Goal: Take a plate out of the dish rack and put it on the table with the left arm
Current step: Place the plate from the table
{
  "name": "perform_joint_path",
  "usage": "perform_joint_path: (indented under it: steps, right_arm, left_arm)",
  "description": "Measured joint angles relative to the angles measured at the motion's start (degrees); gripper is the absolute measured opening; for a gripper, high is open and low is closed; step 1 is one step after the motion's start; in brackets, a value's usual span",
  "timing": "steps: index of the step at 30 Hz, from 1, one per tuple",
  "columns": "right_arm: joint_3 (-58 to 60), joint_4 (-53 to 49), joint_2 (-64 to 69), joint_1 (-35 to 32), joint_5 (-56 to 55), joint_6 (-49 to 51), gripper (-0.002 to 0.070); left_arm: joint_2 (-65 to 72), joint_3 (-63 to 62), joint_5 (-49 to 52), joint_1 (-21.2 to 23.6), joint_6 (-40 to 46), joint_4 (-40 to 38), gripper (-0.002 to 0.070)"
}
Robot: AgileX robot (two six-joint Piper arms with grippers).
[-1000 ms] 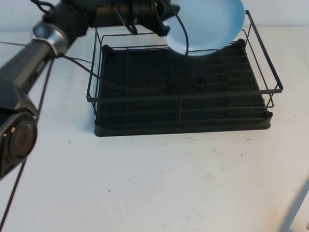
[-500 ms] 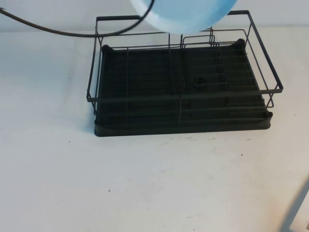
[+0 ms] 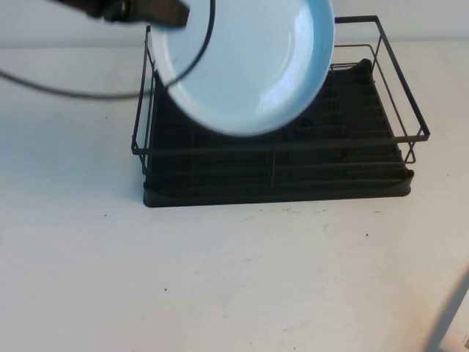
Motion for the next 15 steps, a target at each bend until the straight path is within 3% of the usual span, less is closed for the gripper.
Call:
perform_joint_path:
  steps: [9, 15]
  right_arm:
    - [0.0, 0.0, 0.0, 0.0, 0.0, 0.0, -0.0018]
    - [0.0, 0.0, 0.0, 0.0, 0.0, 0.0, -0.0018]
  left_arm:
    - [-20.1, 34.6, -2.4, -2.4, 8.5, 1.6, 0.0055]
    - [-21.9, 51.8, -9.8, -2.4, 9.8, -2.2, 0.0055]
